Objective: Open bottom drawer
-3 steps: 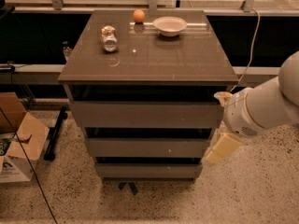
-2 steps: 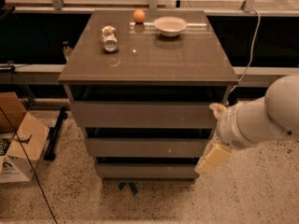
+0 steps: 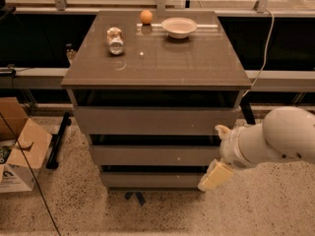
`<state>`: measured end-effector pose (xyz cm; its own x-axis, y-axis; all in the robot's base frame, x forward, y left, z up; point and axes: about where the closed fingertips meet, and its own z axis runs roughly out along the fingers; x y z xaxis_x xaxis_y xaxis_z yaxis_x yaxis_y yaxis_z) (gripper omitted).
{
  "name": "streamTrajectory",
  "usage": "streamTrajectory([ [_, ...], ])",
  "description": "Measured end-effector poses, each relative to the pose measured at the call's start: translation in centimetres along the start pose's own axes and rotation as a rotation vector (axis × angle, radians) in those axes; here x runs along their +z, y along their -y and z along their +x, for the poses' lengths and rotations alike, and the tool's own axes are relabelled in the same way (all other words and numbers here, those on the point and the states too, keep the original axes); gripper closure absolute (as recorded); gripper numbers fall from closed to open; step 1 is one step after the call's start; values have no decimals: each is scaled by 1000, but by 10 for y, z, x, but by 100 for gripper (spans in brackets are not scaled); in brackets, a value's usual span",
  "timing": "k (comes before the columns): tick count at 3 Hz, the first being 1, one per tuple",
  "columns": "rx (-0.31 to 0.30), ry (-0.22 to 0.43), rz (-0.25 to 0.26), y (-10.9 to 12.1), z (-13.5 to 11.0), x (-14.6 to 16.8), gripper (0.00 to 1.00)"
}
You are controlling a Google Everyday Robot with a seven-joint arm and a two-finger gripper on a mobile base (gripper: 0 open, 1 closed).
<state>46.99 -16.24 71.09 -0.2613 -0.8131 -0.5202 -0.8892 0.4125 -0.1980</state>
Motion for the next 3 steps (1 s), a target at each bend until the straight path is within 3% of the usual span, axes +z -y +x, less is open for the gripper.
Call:
streamTrajectory([
  [1, 21, 7, -26, -2, 19, 31, 0],
  [3, 6, -8, -31, -8, 21, 50, 0],
])
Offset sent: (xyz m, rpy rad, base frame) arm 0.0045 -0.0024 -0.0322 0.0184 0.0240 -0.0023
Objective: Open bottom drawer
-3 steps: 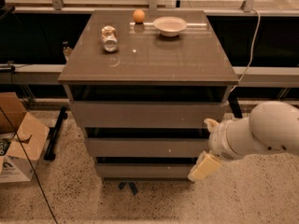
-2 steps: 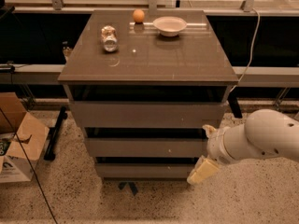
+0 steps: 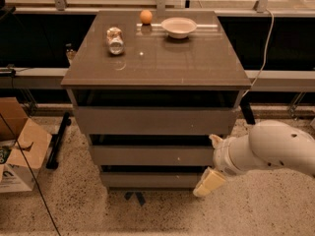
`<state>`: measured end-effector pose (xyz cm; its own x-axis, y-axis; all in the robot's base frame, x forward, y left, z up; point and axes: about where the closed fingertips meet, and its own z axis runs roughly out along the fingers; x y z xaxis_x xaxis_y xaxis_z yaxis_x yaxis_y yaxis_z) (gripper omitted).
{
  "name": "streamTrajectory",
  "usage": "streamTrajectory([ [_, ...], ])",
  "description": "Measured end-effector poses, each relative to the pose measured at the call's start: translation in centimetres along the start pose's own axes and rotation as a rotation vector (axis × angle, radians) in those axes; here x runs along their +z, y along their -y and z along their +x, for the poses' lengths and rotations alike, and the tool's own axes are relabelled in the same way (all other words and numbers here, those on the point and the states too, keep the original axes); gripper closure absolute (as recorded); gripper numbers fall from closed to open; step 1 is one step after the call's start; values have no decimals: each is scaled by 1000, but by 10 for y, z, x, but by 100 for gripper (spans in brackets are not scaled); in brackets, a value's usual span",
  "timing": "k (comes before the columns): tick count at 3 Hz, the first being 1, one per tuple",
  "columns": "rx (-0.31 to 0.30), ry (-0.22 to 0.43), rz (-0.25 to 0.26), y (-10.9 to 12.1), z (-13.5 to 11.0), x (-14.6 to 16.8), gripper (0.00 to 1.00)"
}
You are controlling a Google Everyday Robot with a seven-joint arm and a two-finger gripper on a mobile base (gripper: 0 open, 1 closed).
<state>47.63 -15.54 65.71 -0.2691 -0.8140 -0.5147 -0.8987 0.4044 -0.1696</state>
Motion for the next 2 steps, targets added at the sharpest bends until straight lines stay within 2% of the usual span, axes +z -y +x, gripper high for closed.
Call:
streamTrajectory([
  [2, -56, 24, -36, -12, 18, 40, 0],
])
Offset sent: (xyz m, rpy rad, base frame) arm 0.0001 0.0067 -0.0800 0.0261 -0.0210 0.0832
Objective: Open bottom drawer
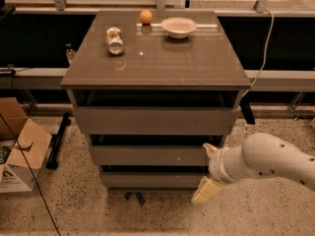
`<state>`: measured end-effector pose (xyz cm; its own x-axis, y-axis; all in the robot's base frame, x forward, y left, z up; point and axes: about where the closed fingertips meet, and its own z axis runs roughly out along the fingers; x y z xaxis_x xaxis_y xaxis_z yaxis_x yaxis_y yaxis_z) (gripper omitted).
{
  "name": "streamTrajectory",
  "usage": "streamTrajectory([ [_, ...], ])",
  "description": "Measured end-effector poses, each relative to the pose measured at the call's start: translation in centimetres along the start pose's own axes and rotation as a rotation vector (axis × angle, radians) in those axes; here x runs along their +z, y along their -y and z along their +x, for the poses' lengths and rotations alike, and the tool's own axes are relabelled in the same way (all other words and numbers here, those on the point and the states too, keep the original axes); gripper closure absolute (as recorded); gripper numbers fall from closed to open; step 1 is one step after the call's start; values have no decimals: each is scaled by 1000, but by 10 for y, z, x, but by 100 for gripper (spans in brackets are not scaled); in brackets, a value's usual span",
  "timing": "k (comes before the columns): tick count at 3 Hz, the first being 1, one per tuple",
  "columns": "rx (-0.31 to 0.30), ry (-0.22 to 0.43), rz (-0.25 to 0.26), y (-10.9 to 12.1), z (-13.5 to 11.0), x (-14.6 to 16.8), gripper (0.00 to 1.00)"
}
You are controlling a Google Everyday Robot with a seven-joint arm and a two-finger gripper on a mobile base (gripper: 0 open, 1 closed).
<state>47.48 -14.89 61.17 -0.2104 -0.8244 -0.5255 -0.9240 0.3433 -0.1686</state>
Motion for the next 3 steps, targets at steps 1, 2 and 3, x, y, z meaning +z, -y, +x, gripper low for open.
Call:
streamTrajectory([
  [1, 9, 11, 18, -5, 17, 40, 0],
  [2, 21, 18, 38, -3, 28, 66, 0],
  [3, 40, 38, 35, 1, 37, 89, 0],
])
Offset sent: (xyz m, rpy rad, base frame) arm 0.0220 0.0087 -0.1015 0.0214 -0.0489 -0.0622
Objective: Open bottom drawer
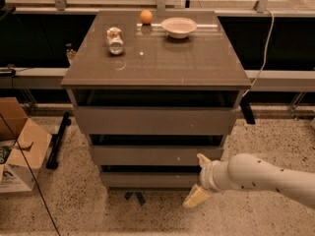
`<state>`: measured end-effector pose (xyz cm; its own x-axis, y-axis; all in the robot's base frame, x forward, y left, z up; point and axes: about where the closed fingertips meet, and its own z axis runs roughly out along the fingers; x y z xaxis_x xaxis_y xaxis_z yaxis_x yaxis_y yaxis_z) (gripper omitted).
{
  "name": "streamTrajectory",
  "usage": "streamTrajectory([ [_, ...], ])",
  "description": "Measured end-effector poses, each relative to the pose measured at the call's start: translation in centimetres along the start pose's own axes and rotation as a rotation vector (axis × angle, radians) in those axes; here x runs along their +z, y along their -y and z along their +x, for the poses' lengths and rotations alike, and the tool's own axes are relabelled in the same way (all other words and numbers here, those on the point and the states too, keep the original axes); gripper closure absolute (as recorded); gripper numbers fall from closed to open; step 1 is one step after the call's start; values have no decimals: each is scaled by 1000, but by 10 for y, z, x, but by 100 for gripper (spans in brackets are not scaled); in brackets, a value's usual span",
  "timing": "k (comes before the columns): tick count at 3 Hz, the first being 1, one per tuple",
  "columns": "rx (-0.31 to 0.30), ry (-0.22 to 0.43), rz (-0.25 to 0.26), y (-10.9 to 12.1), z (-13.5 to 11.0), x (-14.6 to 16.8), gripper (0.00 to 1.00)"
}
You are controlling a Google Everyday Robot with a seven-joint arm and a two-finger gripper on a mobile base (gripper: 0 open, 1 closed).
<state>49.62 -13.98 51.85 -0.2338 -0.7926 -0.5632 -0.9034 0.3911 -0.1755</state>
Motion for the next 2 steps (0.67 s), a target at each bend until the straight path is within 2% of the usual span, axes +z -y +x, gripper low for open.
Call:
streamTrajectory([
  [1, 43, 38, -16, 9, 17, 24, 0],
  [2, 45, 39, -17, 8, 17, 25, 0],
])
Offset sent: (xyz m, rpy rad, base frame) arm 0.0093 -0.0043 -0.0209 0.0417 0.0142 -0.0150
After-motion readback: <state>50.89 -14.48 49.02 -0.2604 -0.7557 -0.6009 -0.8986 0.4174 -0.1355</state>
